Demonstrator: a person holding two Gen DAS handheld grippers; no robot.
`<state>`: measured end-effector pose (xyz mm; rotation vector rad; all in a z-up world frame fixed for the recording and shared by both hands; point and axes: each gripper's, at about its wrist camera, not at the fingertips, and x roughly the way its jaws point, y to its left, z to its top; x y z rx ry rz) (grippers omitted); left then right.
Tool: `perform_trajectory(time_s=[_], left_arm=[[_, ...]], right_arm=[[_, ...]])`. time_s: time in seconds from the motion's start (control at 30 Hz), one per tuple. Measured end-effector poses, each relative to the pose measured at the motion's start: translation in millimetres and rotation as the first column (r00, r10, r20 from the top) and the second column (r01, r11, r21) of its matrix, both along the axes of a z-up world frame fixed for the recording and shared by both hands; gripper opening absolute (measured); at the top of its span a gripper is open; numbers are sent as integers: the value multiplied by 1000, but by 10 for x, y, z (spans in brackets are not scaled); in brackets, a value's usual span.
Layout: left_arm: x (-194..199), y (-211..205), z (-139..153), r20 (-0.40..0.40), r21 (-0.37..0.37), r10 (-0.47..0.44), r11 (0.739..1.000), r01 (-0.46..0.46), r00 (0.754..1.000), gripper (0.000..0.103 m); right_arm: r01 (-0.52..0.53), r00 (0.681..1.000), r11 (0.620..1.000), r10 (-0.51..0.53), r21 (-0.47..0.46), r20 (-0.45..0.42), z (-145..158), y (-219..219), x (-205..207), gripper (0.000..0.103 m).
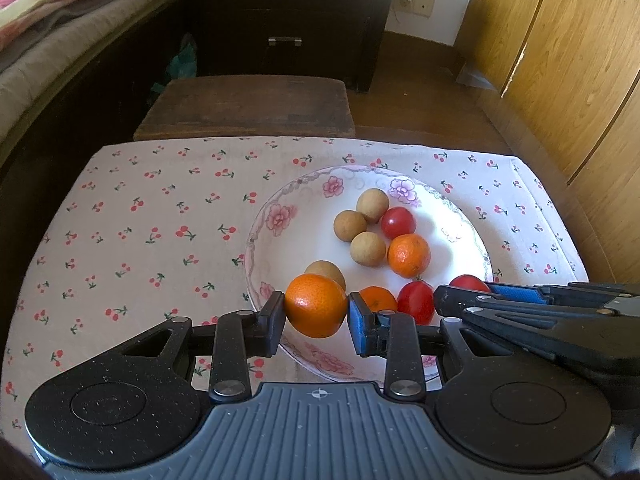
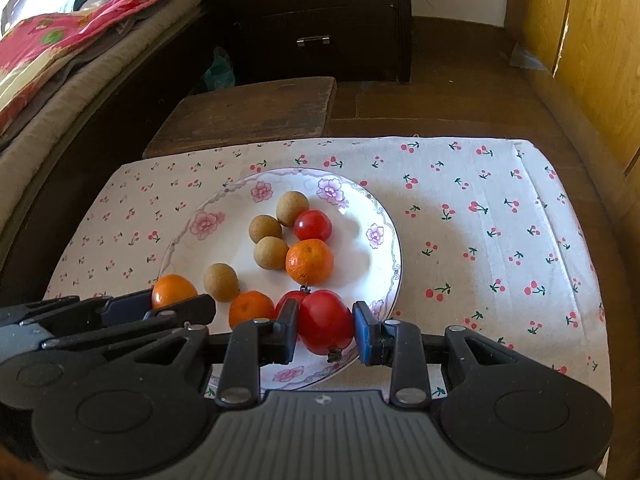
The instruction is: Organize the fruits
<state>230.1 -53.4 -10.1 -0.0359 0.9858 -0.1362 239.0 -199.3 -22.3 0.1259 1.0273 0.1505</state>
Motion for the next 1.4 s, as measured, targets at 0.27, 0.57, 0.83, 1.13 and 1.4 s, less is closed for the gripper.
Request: perform_trajectory(time_s=[0.27,0.57,0.83,1.13,1.4], left_arm=[[6,15,-3,-2,-4,10,1000,-10,1000,44],[-12,26,29,5,-18,14,1000,-14,1000,51],[-38,40,64,16,-21,17,1000,-17,1000,56],[-118,55,125,42,9,25,1000,-26,999,67],[-226,61,134,46,47,22,999,-24,999,77]], right_arm=[[15,1000,1000,-15,9,-2,-10,-9,16,32],[42,999,999,-42,22,14,31,-60,4,33],[55,998,998,-56,35,21,78,-82,-24,35],[62,997,997,-63,40,43,157,-94,-111,36],[59,998,998,-61,36,35,196,-98,-260,41]])
